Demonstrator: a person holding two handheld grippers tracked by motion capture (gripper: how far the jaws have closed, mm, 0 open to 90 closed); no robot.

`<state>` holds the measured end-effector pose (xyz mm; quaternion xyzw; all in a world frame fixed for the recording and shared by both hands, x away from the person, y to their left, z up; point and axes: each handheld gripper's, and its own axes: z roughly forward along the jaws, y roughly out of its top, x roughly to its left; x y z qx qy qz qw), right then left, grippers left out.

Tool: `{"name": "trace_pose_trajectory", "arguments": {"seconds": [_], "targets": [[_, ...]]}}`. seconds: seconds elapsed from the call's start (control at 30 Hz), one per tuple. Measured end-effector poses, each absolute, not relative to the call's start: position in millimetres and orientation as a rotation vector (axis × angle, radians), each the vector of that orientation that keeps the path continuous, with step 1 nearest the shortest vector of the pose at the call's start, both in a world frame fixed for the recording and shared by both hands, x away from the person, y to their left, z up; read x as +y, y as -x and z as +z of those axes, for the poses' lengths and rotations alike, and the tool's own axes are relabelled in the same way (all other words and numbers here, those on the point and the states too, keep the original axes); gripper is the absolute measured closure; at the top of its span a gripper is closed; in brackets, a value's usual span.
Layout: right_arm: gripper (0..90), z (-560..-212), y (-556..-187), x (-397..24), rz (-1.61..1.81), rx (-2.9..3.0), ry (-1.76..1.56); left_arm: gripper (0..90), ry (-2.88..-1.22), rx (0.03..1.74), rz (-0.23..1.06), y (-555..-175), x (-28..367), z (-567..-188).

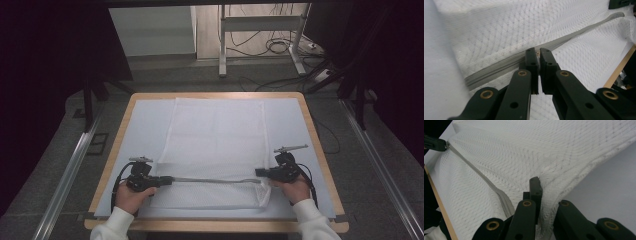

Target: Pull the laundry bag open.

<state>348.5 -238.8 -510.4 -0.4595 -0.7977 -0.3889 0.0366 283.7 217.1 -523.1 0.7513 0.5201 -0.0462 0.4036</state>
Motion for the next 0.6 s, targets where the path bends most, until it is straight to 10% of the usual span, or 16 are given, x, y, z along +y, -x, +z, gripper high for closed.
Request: {"name": "trace_pose_trajectory", "arguments": {"seconds": [0.6], "targets": [[88.5,-511,-349,-239,-1.194,-2.450,1.410,87.1,-1.857,1.349,-0.088,-278,244,-523]]}}
